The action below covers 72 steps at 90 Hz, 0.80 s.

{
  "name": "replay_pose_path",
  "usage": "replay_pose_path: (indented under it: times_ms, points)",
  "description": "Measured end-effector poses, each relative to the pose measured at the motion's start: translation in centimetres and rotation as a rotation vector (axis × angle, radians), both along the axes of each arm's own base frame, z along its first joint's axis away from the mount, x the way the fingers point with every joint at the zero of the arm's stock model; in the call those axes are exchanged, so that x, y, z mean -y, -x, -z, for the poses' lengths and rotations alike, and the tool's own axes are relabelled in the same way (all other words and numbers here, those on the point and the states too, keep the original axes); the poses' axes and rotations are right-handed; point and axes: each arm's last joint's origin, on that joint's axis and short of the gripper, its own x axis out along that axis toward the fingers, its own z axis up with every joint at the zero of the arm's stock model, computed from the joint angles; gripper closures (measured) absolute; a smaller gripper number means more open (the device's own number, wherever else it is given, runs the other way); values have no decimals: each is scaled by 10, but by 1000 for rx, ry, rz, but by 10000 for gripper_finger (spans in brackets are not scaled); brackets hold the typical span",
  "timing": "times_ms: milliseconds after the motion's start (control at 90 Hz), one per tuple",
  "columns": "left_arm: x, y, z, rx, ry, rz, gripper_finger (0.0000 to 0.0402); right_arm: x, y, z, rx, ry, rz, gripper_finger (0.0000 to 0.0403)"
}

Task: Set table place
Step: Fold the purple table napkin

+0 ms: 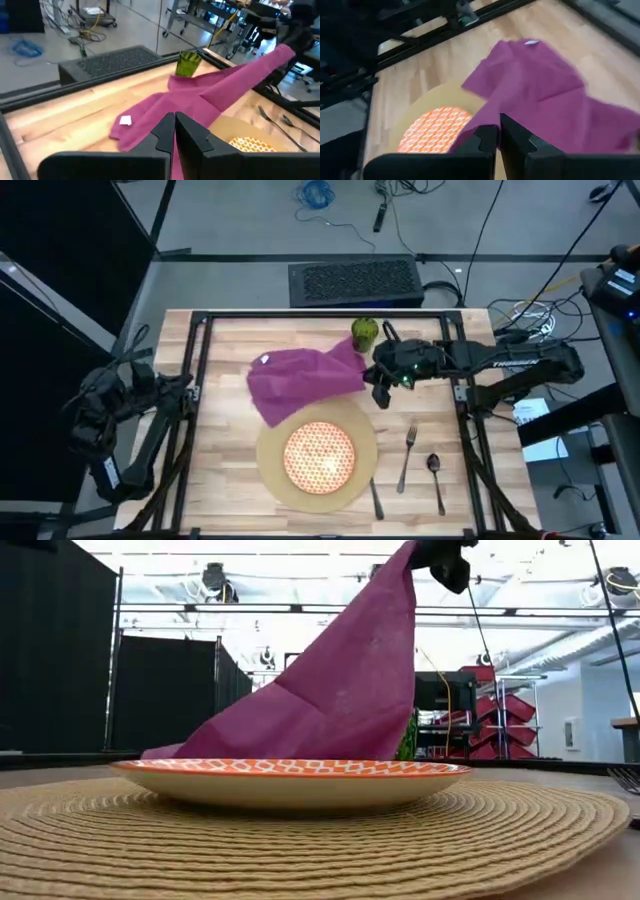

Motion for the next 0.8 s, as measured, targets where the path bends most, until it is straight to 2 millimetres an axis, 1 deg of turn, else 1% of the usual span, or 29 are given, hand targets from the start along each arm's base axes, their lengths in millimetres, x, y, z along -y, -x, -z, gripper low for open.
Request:
replay_pose_path:
  times_ms: [144,244,311,367,411,500,611,700,800]
  points:
    - [0,0,0,8,1,26,402,-22,3,3,-26,-36,-5,403]
    - [1,0,-2,34,4,73,402,-31,8,7,-67,-32,29,403]
    - [-1,-1,-8,91,-14,140,402,-34,10,8,-73,-24,54,403]
    - [-8,-2,-18,119,-48,188,402,-35,10,7,-67,-19,67,403]
    - [-16,-2,-28,111,-85,172,402,-36,9,6,-55,-17,71,403]
    - [-39,-1,-51,39,-171,3,402,-35,7,4,-20,-24,78,403]
    - [-73,-6,-67,-93,-167,-77,402,-34,6,3,-7,-23,87,403]
    - [-105,-19,-75,-126,-167,-82,402,-33,6,3,-4,-11,102,403]
    - [-136,-35,-86,-56,-215,-40,402,-33,6,3,-9,-4,99,403]
